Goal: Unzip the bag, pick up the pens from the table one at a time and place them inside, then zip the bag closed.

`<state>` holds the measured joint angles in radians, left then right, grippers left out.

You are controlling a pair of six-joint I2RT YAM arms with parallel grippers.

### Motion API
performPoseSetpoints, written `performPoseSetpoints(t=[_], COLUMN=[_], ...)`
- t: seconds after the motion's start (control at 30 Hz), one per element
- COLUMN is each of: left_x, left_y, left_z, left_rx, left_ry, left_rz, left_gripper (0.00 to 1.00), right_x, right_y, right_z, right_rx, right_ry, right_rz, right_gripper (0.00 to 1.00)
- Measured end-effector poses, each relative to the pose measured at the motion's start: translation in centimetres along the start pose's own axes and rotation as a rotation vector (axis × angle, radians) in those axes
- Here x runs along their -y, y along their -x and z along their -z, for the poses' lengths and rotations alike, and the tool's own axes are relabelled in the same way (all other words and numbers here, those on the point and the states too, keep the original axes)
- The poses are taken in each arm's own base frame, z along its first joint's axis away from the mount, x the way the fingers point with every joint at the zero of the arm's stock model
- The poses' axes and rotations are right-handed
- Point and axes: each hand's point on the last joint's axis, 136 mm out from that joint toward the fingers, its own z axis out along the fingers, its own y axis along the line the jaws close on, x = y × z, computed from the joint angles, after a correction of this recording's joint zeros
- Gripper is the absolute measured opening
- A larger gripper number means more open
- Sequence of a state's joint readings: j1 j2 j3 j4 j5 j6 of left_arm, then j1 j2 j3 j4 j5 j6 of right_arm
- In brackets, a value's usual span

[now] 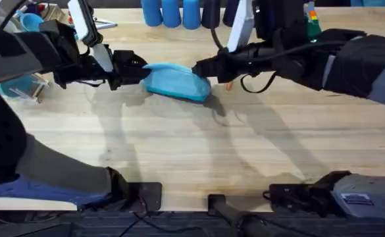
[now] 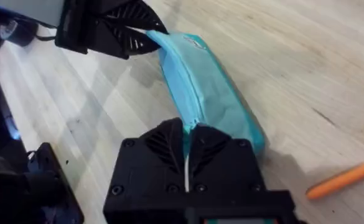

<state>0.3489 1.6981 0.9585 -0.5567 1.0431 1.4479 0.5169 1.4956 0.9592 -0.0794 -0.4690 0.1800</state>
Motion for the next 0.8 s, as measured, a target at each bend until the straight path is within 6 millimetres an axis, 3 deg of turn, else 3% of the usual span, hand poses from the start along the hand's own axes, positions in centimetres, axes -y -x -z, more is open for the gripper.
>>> performPoseSetpoints(t=[0.33, 0.8], left_x=[-0.1, -0.1], left_y=[-0.1, -0.1], left_z=[0.1, 0.1], left_rx=[-0.004, -0.005], left_ry=[0.004, 0.005], left_rz=[0.001, -0.001], left_gripper=[0.042, 0.042], right_x=[-1.1, -2.3], right_y=[0.9, 2.9], right_z=[-1.6, -6.4], right_rx=[0.034, -0.001], right_ry=[-0.001, 0.032], right_rz=[0.034, 0.051], right_gripper=[0.030, 0.030])
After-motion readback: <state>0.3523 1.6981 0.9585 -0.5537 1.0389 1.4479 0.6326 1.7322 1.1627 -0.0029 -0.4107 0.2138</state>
